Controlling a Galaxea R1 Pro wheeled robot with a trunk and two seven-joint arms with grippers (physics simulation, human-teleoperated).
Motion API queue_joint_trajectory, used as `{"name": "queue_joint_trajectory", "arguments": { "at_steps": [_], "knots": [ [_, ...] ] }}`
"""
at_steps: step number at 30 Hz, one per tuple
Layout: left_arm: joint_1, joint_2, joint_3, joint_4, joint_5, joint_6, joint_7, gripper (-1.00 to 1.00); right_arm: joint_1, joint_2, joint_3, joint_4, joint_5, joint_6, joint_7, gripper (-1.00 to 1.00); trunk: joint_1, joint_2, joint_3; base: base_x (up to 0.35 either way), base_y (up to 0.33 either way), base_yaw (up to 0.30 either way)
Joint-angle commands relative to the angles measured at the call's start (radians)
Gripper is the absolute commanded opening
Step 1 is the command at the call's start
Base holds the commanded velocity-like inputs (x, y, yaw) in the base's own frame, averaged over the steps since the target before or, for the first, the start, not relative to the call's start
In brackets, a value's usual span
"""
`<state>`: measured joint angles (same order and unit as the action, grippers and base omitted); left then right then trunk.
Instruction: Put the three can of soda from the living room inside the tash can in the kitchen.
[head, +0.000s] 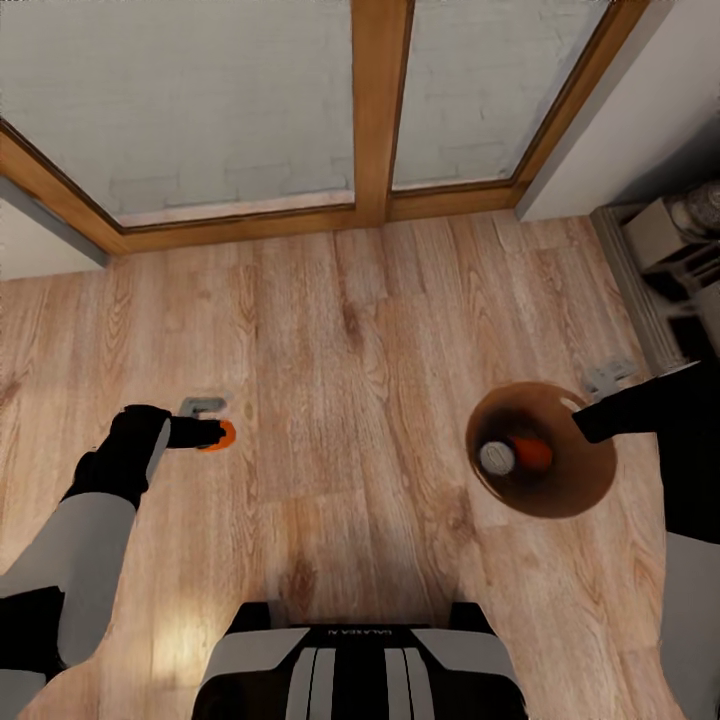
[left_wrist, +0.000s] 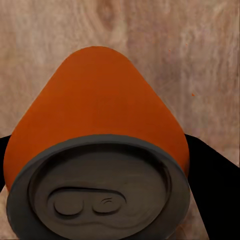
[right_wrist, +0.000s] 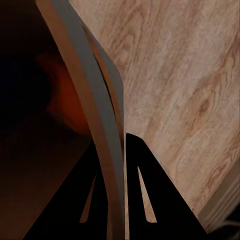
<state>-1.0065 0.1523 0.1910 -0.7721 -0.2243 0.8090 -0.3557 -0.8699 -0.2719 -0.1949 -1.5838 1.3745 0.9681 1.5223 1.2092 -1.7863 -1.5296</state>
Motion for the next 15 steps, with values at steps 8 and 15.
{"name": "queue_joint_trajectory", "arguments": {
  "at_steps": [8, 15],
  "knots": [
    [0.082, 0.037, 0.008, 0.067, -0.047, 0.007, 0.152, -1.0, 0.045, 0.0, -0.172, 0.004, -0.078, -0.142, 0.002, -1.0, -0.031, 0.056, 0.025, 0.0, 0.0, 0.0],
    [0.086, 0.038, 0.007, 0.114, -0.043, -0.001, 0.116, -1.0, 0.064, 0.0, -0.309, 0.004, -0.102, -0.297, -0.001, -1.0, -0.058, 0.105, 0.047, 0.0, 0.0, 0.0]
  ]
}}
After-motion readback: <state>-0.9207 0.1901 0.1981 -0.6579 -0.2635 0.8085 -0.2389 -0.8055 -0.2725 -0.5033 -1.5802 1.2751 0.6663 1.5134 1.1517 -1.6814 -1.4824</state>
